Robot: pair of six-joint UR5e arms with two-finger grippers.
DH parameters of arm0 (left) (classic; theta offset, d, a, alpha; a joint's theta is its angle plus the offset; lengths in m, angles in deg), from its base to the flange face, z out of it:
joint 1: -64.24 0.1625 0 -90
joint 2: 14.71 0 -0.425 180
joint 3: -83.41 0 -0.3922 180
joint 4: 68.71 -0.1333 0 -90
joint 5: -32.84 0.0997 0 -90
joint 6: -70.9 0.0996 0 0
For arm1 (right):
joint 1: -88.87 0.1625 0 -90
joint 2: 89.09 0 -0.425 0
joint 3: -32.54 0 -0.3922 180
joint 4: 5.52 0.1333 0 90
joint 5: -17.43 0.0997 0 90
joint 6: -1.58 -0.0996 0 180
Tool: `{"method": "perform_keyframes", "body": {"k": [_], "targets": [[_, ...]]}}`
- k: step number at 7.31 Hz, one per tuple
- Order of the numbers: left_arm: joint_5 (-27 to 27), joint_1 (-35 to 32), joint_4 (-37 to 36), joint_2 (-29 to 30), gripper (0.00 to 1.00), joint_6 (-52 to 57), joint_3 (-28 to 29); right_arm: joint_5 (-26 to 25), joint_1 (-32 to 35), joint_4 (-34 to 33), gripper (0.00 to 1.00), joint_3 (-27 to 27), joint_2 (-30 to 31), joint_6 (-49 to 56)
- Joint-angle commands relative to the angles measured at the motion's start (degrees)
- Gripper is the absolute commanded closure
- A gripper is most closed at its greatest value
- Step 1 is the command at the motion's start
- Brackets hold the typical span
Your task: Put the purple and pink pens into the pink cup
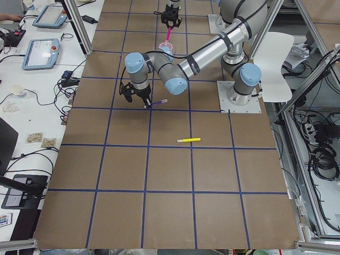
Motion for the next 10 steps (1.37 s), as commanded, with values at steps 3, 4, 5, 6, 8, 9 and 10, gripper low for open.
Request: {"method": "perform_keyframes", "body": {"k": [3, 4, 5, 6, 8, 9, 10], "targets": [[-0.08, -0.24, -0.23, -0.22, 1.0, 0.05, 0.09, -0.23, 1.34, -5.09, 0.2, 2.61, -8.29, 0.92], [-0.08, -0.33, -0.4, -0.22, 1.0, 0.05, 0.18, -0.05, 0.91, -4.66, 0.13, 3.22, -7.51, 0.83], [-0.17, -0.5, -0.49, -0.39, 1.0, 0.05, 0.88, 0.39, -0.31, -4.48, 0.13, 3.4, -4.89, 0.83], [-0.95, -2.33, -0.93, -1.61, 1.0, 0.05, 1.06, 0.56, -2.15, -4.21, 0.13, 3.14, -1.99, 0.66], [-1.66, -9.52, -3.29, -4.08, 1.0, -1.17, 2.63, 4.85, -9.25, 0.16, 0.13, 3.4, 5.38, 0.22], [-1.49, -14.52, -6.26, -5.13, 1.0, -2.4, 2.82, 5.22, -14.08, 4.36, 0.13, 3.4, 8.29, 0.48], [-1.4, -19.44, -8.82, -6.19, 1.0, -4.5, 2.82, 8.44, -18.21, 7.27, 0.13, 3.4, 11.46, -0.3]]}}
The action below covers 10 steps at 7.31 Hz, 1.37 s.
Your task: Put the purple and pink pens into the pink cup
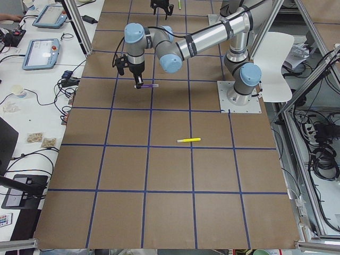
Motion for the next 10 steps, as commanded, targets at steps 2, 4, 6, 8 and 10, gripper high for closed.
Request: {"method": "perform_keyframes", "body": {"k": [2, 4, 6, 8, 10], "targets": [[0.7, -16.16, -8.18, -1.94, 1.0, -8.81, -0.76, 4.87, -10.61, 9.22, 0.12, 0.12, 8.08, -14.0], [3.51, -25.23, -13.03, 0.08, 1.0, -18.81, -0.94, 4.88, -11.32, 10.82, 0.0, 0.3, 10.45, -30.96], [3.51, -32.18, -12.95, 0.69, 1.0, -27.18, -2.16, 4.62, -11.06, 13.45, 0.0, 2.83, 10.29, -46.54], [3.51, -33.88, -14.52, 1.05, 1.0, -30.72, -4.36, 5.06, -11.06, 13.91, 0.0, 3.64, 10.03, -54.3], [3.43, -35.02, -15.75, 1.13, 1.0, -31.7, -7.17, 5.06, -11.06, 13.81, 0.0, 3.29, 10.03, -54.17]]}}
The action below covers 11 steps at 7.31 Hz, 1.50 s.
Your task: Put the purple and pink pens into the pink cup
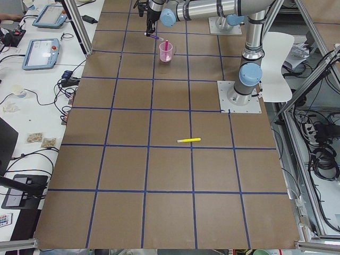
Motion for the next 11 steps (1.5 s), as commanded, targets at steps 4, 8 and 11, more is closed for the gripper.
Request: {"method": "perform_keyframes", "body": {"k": [4, 8, 11], "targets": [[-0.07, -1.06, -0.97, 0.89, 1.0, -0.54, -5.52, 0.25, -0.1, 0.2, 0.0, -0.61, 0.06, -0.2], [-0.59, -1.06, -2.46, 1.42, 1.0, -0.81, -5.54, 0.16, -0.01, 0.29, 0.0, -0.69, 0.06, -0.2], [-0.68, -1.06, -3.69, 2.73, 1.0, -0.72, -5.72, 0.16, -0.01, 0.2, 0.0, -0.69, 0.06, -0.11]]}}
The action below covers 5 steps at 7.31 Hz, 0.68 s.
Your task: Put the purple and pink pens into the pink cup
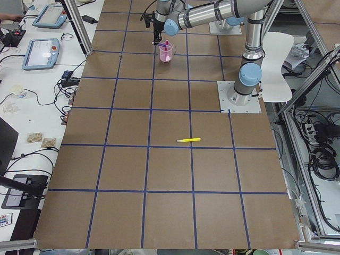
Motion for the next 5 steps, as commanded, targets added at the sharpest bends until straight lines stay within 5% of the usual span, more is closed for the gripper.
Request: {"method": "perform_keyframes", "body": {"k": [1, 2, 3, 4, 5], "targets": [[-0.04, -0.09, -0.15, 0.99, 1.0, 0.01, -0.11, -0.01, 0.0, -0.01, 0.0, 0.0, 0.0, 0.07], [-0.04, -0.35, -0.15, 1.16, 1.0, -0.42, -0.03, -0.01, 0.0, -0.01, 0.0, 0.0, 0.0, 0.07], [0.05, -0.87, -0.15, 1.17, 0.75, -1.04, -0.03, -0.01, 0.0, -0.01, 0.0, 0.0, 0.0, 0.07], [0.13, -1.31, -0.15, 1.08, 0.41, -1.04, -0.03, -0.01, 0.0, -0.01, 0.0, 0.0, 0.0, 0.07], [0.14, -1.4, -0.15, 1.08, 0.23, -1.13, -0.03, -0.01, 0.0, -0.01, 0.0, 0.0, 0.0, 0.07]]}}
